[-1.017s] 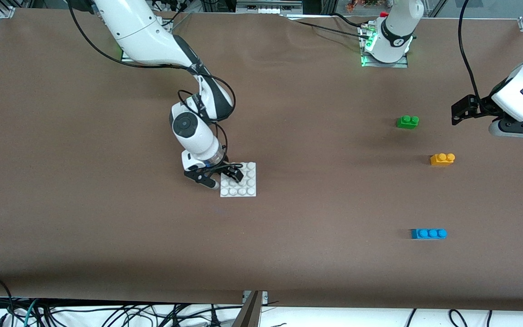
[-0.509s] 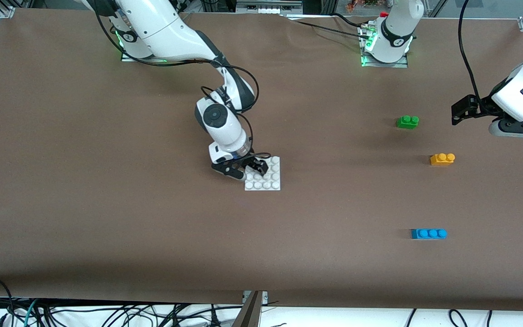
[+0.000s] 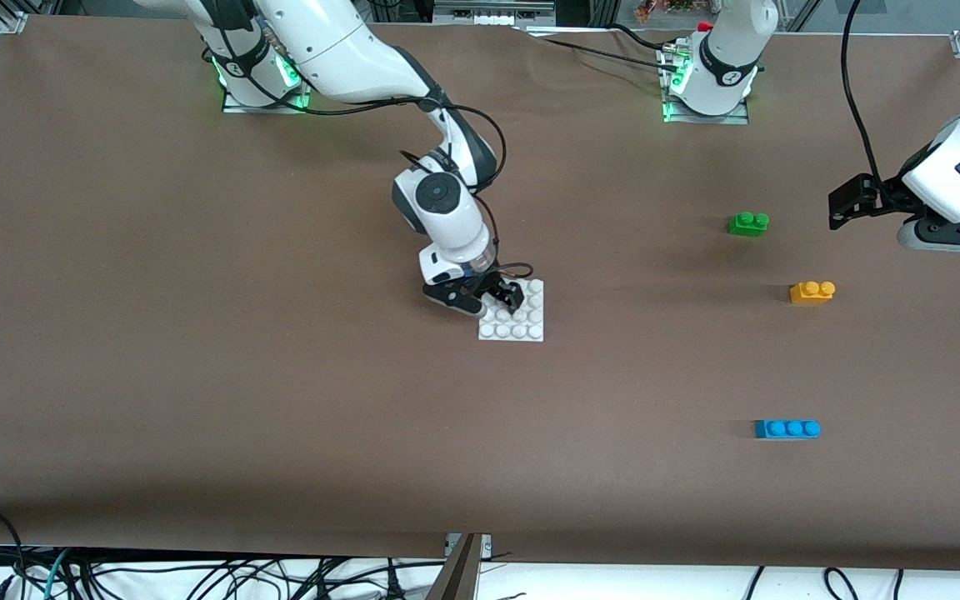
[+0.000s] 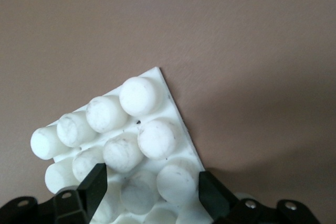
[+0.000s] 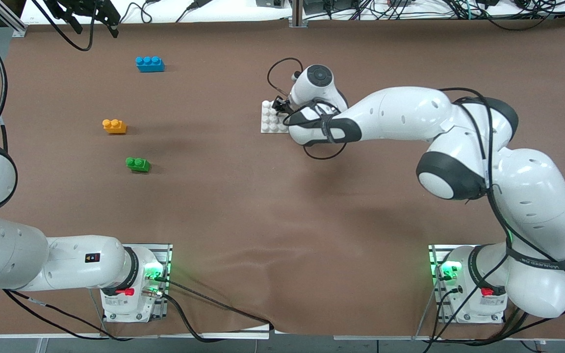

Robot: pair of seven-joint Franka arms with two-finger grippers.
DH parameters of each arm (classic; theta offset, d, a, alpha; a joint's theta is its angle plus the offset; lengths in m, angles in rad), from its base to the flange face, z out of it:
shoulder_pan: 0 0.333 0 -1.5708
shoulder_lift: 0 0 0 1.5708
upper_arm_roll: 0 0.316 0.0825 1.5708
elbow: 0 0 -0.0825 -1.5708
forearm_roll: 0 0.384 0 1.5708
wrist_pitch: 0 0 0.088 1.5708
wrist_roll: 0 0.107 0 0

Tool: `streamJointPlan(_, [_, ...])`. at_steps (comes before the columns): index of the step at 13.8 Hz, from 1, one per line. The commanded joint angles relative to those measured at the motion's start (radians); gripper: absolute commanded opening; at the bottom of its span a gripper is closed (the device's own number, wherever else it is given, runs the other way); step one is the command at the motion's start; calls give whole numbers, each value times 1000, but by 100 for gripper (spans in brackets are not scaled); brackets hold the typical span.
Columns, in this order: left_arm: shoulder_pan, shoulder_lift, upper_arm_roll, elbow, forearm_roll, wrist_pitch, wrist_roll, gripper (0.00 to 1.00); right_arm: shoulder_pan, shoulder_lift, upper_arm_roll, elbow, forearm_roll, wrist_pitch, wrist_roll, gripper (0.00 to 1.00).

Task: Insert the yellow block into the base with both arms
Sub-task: 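Push the white base plate with the right gripper toward the table's middle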

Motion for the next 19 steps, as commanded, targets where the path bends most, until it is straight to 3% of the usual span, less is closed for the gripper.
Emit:
streamJointPlan(1, [7, 0, -1, 13, -14, -4, 28, 100, 59, 54, -31, 47, -3, 4, 40, 79])
streamJointPlan(8, [7, 0, -1, 13, -14, -3, 28, 100, 83, 51, -44, 52, -3, 4, 57, 81])
streamJointPlan(11, [7, 0, -1, 13, -12, -4, 28, 100, 80, 42, -65, 53, 0, 2, 54, 100])
streamJointPlan(14, [7, 0, -1, 13, -14, -4, 29, 100, 73, 31, -71, 90, 6, -13, 51, 100])
streamJointPlan(19, [16, 3, 2, 11, -12, -4, 29, 100, 34, -2, -146, 233, 7, -324, -10, 100])
